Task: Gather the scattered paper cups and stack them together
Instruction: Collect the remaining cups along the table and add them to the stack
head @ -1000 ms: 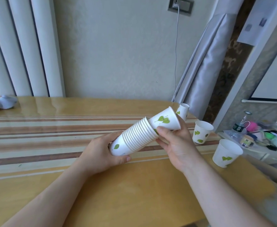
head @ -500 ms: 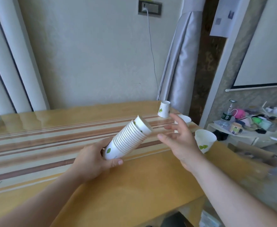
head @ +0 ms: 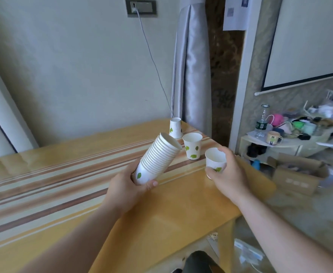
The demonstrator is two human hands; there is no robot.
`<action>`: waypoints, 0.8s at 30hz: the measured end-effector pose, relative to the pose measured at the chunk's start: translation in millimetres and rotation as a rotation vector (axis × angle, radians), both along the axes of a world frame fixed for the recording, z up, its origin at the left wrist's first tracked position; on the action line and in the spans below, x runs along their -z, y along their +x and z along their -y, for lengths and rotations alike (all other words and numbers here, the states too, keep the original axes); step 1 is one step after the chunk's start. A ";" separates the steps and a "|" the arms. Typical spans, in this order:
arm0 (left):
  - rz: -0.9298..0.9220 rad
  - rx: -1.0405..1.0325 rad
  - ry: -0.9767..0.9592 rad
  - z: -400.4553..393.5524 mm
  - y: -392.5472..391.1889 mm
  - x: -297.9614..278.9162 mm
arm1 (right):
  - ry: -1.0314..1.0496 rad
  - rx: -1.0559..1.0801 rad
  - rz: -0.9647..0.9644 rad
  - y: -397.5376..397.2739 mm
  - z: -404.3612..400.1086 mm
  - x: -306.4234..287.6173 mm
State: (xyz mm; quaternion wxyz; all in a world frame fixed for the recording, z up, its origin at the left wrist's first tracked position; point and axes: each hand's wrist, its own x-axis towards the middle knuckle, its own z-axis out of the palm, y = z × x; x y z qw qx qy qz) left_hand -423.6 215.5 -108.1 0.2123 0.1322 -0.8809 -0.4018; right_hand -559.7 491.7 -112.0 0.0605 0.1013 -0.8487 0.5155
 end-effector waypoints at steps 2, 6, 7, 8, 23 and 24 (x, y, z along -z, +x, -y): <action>-0.012 -0.029 -0.017 2.2 -7.7 -0.3 | -0.050 0.009 0.015 -0.8 -1.1 -1.1; -0.026 -0.085 -0.053 5.6 -16.6 2.4 | -0.261 -0.001 0.046 -1.8 7.4 -10.5; -0.037 -0.093 -0.056 5.1 -17.0 4.0 | -0.376 -0.017 0.080 -3.1 13.2 -13.3; -0.049 -0.098 -0.060 5.1 -17.2 6.4 | -0.518 -0.044 0.136 -3.8 20.0 -18.1; -0.096 -0.130 -0.103 8.0 -16.7 11.6 | -0.829 -0.365 0.301 -8.5 108.7 -55.6; -0.095 -0.132 -0.099 7.9 -16.7 11.5 | -0.821 -0.374 0.296 -6.9 108.8 -56.8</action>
